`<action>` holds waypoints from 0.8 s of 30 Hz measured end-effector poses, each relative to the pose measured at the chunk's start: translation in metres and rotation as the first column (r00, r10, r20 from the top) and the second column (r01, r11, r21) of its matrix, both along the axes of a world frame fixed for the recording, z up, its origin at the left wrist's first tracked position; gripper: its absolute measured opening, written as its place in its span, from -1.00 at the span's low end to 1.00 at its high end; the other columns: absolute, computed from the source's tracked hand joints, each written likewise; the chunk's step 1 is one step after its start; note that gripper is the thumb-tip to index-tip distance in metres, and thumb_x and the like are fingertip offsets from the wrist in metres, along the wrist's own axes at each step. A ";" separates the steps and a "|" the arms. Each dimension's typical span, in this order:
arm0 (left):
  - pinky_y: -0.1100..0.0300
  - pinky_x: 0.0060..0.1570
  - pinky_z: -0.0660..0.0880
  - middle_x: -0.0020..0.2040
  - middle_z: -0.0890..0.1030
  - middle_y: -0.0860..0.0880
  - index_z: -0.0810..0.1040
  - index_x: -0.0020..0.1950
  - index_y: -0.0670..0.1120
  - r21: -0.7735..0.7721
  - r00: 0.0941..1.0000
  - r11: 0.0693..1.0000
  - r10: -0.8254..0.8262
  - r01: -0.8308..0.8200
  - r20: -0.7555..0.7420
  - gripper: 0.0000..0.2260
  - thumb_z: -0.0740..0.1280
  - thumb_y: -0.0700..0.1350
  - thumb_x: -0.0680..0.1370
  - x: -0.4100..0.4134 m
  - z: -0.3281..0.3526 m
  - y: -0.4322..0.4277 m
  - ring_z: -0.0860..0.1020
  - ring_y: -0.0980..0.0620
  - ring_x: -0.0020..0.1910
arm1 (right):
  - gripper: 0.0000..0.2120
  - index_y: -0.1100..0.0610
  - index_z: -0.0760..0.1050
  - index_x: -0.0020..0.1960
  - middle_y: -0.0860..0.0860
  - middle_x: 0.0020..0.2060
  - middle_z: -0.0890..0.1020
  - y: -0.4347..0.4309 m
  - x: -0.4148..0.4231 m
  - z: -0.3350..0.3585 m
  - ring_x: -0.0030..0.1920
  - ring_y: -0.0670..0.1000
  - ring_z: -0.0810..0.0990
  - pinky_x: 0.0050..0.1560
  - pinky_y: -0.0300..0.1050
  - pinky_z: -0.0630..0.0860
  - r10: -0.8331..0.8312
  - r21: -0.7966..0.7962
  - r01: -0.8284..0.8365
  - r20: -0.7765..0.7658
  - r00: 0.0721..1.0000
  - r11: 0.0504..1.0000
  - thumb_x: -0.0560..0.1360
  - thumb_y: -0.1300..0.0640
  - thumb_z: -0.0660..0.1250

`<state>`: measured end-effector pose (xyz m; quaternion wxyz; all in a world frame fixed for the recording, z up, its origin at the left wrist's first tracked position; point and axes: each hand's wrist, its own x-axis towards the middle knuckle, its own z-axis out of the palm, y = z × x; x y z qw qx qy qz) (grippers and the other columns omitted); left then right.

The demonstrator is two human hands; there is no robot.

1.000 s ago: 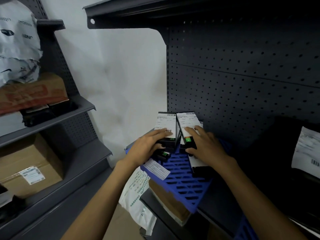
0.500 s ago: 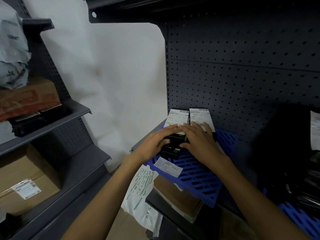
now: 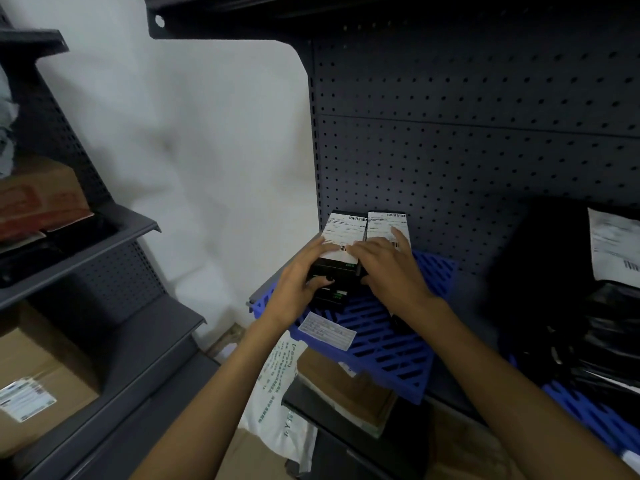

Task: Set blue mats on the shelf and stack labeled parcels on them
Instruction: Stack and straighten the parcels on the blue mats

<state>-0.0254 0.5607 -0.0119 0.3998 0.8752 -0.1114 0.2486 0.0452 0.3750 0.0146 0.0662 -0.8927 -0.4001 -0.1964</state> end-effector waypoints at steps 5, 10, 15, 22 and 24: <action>0.02 0.43 0.37 0.50 0.35 0.06 0.48 0.38 0.04 -0.068 0.998 0.997 0.019 -0.023 -0.058 -0.53 0.34 -0.36 0.54 -0.011 0.005 0.006 0.31 0.10 0.50 | -0.42 -0.01 0.39 0.40 -0.06 0.26 0.58 0.007 -0.004 0.007 0.29 0.02 0.49 0.49 0.05 -0.22 -0.003 0.022 0.003 0.007 1.000 1.000 0.43 0.19 0.46; -0.01 0.36 0.44 0.50 0.36 0.00 0.51 0.35 -0.05 -0.077 0.999 0.997 0.025 -0.028 -0.045 -0.60 0.34 -0.34 0.55 -0.024 0.005 0.015 0.36 0.03 0.46 | -0.42 0.00 0.41 0.39 -0.05 0.25 0.59 0.011 -0.011 0.007 0.24 0.04 0.54 0.51 0.10 -0.13 0.073 0.059 -0.076 0.051 0.996 0.995 0.42 0.17 0.48; 0.03 0.44 0.35 0.57 0.19 0.05 0.37 0.46 0.00 0.052 0.992 0.998 -0.019 0.026 -0.124 -0.48 0.35 -0.32 0.55 -0.033 -0.010 0.018 0.21 0.08 0.54 | -0.39 0.00 0.33 0.45 -0.05 0.41 0.43 0.010 -0.015 -0.002 0.33 0.00 0.48 0.51 0.08 -0.07 0.105 0.007 -0.104 -0.065 0.992 0.995 0.46 0.16 0.45; 0.03 0.40 0.40 0.57 0.17 0.09 0.32 0.49 0.04 0.134 0.992 0.990 -0.021 0.038 -0.124 -0.36 0.38 -0.38 0.50 -0.022 -0.010 0.027 0.20 0.10 0.53 | -0.27 -0.01 0.28 0.35 -0.05 0.24 0.42 0.016 -0.013 0.002 0.23 0.03 0.49 0.46 0.09 0.11 0.072 -0.048 -0.078 -0.112 0.991 0.996 0.31 -0.23 0.50; 0.04 0.40 0.39 0.56 0.19 0.08 0.33 0.49 0.04 0.161 0.992 0.986 -0.014 0.034 -0.126 -0.34 0.39 -0.40 0.48 -0.013 -0.008 0.029 0.21 0.13 0.52 | -0.28 0.01 0.30 0.34 -0.04 0.24 0.43 0.019 -0.010 0.003 0.26 0.04 0.47 0.45 0.09 0.11 0.047 -0.044 -0.053 -0.119 0.992 0.998 0.32 -0.21 0.50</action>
